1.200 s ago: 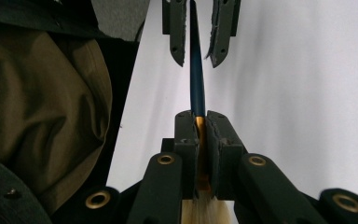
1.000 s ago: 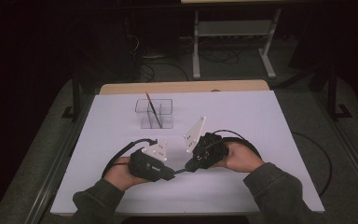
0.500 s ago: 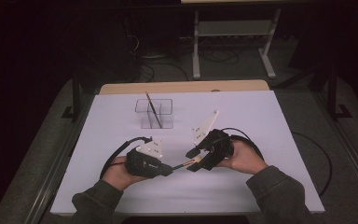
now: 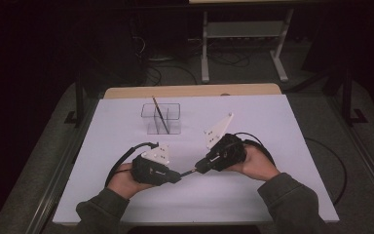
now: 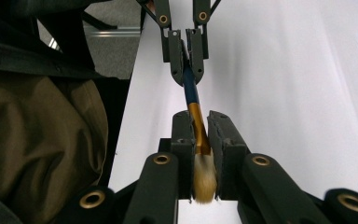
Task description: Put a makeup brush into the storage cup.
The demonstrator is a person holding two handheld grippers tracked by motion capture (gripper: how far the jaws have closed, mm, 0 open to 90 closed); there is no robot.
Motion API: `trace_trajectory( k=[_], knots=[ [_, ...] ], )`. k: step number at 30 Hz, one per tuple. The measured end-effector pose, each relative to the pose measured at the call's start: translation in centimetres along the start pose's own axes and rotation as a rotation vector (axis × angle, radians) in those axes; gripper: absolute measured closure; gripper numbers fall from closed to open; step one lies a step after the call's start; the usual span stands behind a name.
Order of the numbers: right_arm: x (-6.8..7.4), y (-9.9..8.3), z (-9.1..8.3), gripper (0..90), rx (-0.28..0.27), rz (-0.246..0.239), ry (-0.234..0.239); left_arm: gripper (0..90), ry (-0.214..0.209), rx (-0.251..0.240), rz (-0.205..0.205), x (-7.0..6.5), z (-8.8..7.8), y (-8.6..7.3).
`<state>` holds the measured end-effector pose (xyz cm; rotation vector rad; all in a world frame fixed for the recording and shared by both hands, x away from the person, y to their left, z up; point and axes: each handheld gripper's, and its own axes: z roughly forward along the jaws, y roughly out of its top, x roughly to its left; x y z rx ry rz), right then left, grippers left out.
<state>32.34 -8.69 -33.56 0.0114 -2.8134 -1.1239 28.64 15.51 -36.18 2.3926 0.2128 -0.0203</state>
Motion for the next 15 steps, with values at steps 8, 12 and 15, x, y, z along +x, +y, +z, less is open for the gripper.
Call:
trace_trajectory(
  k=[8,12,15],
  knots=[
    [0.1,1.1,0.2,81.2,0.070,-0.041,0.018,72.0,-0.010,0.025,0.000,-0.1,0.3,0.3],
    [0.3,1.9,0.3,81.2,0.092,-0.057,0.020,75.0,-0.021,0.048,0.012,-0.1,0.5,0.3],
    [0.4,2.4,0.2,81.3,0.107,-0.059,0.021,82.0,-0.026,0.049,0.014,-0.2,0.6,0.3]
  ],
)
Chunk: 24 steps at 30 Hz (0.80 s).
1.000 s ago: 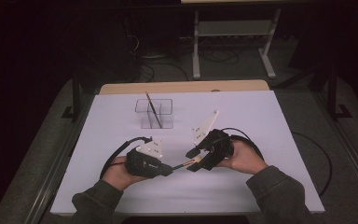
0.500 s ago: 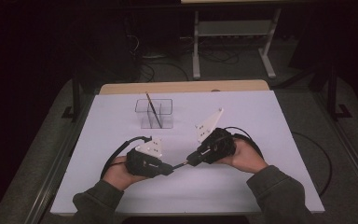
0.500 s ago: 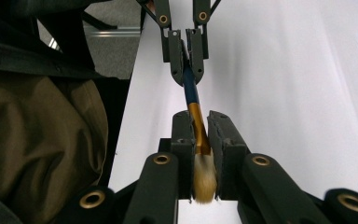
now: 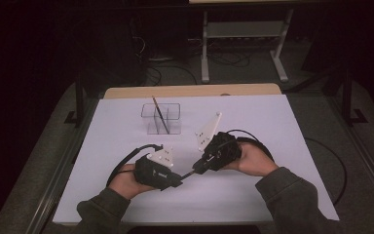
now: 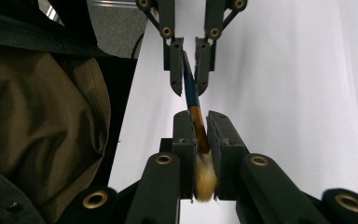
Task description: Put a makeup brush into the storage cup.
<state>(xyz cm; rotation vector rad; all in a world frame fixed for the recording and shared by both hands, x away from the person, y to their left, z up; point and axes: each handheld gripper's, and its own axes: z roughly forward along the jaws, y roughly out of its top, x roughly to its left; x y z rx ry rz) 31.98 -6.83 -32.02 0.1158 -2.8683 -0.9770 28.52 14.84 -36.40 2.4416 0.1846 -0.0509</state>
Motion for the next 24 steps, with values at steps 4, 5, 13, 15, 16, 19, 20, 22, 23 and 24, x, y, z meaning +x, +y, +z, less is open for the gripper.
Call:
trace_trajectory(
  k=[4,5,13,15,16,19,20,22,23,24],
  knots=[
    [0.1,0.2,0.0,76.2,-0.001,0.000,-0.016,83.3,0.012,-0.005,-0.008,0.2,-0.1,-0.1],
    [0.1,0.2,0.0,68.8,-0.002,0.005,-0.019,83.4,0.012,-0.008,-0.006,0.2,-0.2,-0.1],
    [-0.3,-0.9,-0.3,57.9,-0.072,0.040,-0.054,83.5,0.038,-0.054,-0.030,0.4,-0.5,-0.4],
    [-0.4,-1.3,-0.4,57.4,-0.091,0.049,-0.060,83.5,0.037,-0.054,-0.026,0.5,-0.6,-0.5],
    [-0.4,-1.5,-0.5,57.4,-0.101,0.059,-0.057,83.6,0.043,-0.061,-0.031,0.4,-0.6,-0.5],
    [-0.4,-1.9,-0.4,59.0,-0.132,0.068,-0.051,83.5,0.048,-0.065,-0.037,0.5,-0.6,-0.5],
    [-0.4,-1.9,-0.4,60.2,-0.136,0.067,-0.054,83.6,0.051,-0.067,-0.044,0.5,-0.5,-0.5],
    [-0.4,-1.8,-0.3,63.1,-0.151,0.064,-0.050,83.5,0.051,-0.062,-0.044,0.5,-0.3,-0.5],
    [-0.3,-1.7,-0.3,66.1,-0.150,0.065,-0.051,83.6,0.050,-0.061,-0.049,0.5,-0.2,-0.5],
    [-0.3,-1.7,-0.3,70.3,-0.151,0.062,-0.052,83.5,0.050,-0.059,-0.047,0.5,-0.1,-0.4]
  ],
)
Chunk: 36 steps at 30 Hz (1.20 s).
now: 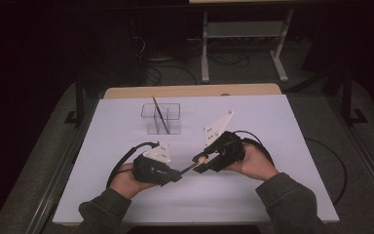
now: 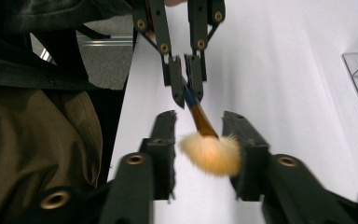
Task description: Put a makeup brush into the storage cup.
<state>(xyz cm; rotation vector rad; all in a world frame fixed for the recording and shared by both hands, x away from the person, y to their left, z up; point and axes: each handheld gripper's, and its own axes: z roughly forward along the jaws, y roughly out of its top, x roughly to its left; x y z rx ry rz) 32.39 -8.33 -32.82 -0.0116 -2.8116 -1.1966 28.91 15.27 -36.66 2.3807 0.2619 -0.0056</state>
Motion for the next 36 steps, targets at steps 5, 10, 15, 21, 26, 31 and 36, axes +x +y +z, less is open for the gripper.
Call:
trace_trajectory(
  k=[5,10,15,21,26,31,36],
  knots=[
    [-0.1,-0.1,-0.2,79.5,0.000,0.003,0.012,83.5,-0.007,0.006,0.019,0.0,0.3,0.2],
    [0.0,0.2,-0.3,80.7,0.027,0.001,0.028,78.1,-0.027,0.025,0.017,-0.1,0.7,0.4],
    [0.0,1.1,-0.3,80.9,0.083,-0.039,0.034,73.3,-0.037,0.035,0.015,-0.2,1.1,0.4],
    [0.2,2.0,-0.2,81.0,0.110,-0.049,0.037,82.0,-0.041,0.041,0.031,-0.4,1.4,0.7],
    [0.4,2.0,-0.3,71.3,0.093,-0.032,0.033,83.4,-0.029,0.026,0.019,-0.2,1.2,0.6],
    [0.0,1.2,-0.6,62.7,0.056,-0.005,0.014,83.5,-0.022,0.006,0.002,-0.1,0.9,0.6],
    [-0.2,0.4,-0.1,63.0,0.029,0.008,0.008,83.5,-0.016,-0.014,-0.012,0.1,0.9,0.6]
  ],
)
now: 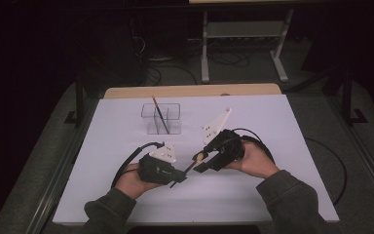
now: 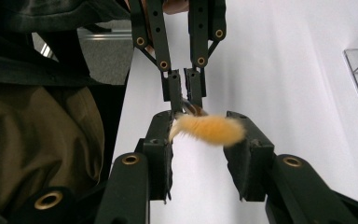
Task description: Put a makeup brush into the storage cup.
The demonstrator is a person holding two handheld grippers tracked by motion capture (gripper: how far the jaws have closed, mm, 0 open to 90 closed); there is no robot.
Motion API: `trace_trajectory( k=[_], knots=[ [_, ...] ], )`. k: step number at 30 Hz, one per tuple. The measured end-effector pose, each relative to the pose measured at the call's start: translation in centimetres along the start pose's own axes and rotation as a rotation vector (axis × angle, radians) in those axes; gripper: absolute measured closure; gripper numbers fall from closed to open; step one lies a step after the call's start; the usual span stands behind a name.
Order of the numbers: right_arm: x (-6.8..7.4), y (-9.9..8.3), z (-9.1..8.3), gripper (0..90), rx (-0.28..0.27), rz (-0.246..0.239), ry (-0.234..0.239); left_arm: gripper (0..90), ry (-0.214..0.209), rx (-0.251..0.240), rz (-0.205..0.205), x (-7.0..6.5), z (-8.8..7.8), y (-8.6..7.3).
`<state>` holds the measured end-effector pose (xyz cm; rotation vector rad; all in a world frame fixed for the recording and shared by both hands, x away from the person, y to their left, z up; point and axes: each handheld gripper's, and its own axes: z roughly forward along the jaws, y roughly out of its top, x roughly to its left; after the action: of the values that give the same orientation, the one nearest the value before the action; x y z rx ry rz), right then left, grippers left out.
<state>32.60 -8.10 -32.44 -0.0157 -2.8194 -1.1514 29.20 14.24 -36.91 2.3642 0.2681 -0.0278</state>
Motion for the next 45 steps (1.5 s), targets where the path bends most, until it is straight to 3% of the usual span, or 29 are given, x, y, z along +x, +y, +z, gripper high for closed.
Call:
trace_trajectory(
  k=[7,15,22,28,30,35,39,45],
  knots=[
    [-0.2,-0.5,0.6,70.1,-0.029,0.006,0.005,83.5,0.008,-0.011,-0.008,0.0,0.1,0.2],
    [-0.4,-0.7,0.6,65.6,-0.029,0.016,0.000,83.5,0.029,-0.038,-0.030,0.5,-0.6,-0.1],
    [-0.4,-0.7,0.8,65.9,-0.051,0.023,-0.008,83.5,0.020,-0.026,-0.031,0.4,-0.3,-0.1],
    [-0.4,-0.6,0.8,73.0,-0.073,0.015,-0.009,83.4,0.013,-0.025,-0.034,0.4,0.1,0.0],
    [-0.4,-0.6,0.8,79.7,-0.074,0.009,-0.003,83.4,0.008,-0.026,-0.026,0.3,0.2,0.1],
    [-0.4,-0.6,0.8,82.7,-0.060,0.012,0.023,82.4,0.004,-0.013,-0.018,0.2,0.4,0.1],
    [-0.2,-0.4,0.7,83.0,-0.027,0.009,0.025,76.1,0.011,-0.015,-0.018,0.1,0.3,0.1],
    [-0.1,0.3,0.4,83.1,0.003,-0.014,0.022,79.8,0.005,-0.009,-0.014,0.1,0.5,0.1]
  ],
)
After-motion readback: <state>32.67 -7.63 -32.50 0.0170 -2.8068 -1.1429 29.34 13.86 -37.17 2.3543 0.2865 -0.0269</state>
